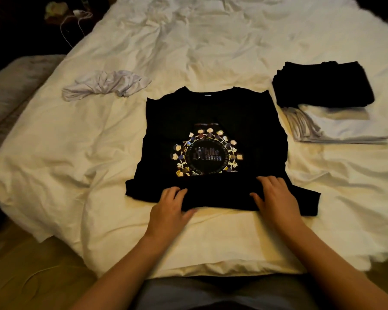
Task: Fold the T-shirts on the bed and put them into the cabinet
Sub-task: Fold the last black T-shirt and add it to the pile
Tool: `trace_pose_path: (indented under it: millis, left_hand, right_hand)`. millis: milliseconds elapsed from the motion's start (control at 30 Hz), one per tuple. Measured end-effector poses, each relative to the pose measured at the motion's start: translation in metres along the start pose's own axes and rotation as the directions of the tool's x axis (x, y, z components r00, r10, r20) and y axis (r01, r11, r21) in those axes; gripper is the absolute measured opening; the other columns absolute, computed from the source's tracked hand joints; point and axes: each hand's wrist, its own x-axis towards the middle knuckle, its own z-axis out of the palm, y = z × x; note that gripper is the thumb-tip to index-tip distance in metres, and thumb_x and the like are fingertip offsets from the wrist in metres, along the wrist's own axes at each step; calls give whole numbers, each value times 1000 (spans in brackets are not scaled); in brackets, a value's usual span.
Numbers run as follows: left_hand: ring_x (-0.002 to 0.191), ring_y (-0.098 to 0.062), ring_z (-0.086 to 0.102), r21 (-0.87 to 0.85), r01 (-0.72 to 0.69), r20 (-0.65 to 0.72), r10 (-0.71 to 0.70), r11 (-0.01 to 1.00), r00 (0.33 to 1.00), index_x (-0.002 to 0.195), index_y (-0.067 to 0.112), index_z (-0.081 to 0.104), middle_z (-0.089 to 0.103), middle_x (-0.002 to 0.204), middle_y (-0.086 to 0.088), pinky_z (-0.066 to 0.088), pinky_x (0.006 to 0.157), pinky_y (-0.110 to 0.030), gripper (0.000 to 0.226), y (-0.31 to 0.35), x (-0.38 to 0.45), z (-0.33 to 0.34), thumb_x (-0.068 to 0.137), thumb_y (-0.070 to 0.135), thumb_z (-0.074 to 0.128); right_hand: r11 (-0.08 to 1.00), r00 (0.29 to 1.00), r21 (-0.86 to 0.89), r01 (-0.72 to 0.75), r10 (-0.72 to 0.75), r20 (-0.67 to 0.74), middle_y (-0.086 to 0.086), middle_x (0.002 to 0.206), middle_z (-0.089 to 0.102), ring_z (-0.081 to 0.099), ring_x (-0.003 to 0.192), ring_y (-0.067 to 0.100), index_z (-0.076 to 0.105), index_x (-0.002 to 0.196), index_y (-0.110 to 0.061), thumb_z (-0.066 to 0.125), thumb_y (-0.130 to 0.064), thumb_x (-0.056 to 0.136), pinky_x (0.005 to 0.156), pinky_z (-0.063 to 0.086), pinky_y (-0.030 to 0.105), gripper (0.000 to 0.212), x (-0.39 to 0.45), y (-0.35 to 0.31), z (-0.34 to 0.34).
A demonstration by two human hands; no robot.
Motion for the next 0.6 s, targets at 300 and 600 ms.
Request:
trace_pose_path:
  millis: [300, 600]
  left_hand:
    - [99, -17, 57, -299, -98, -147, 56, 949, 988, 103, 5, 69, 67, 101, -6, 44, 88, -23, 28, -15, 0, -31, 87, 16, 49]
    - [58, -14, 65, -570, 225, 249, -95, 790, 964, 88, 27, 66, 67, 79, 14, 59, 55, -36, 24, -29, 23, -96, 87, 5, 72]
  right_hand:
    - [946, 984, 320, -45, 98, -152, 14, 93, 63, 56, 85, 30, 58, 109, -5, 52, -9, 98, 69, 35, 34, 14, -6, -4, -15]
    - [903, 972, 429, -5, 105, -212, 4, 88, 63, 56, 79, 21, 62, 103, -11, 57, -9, 95, 69, 39, 33, 10, -18, -6, -41]
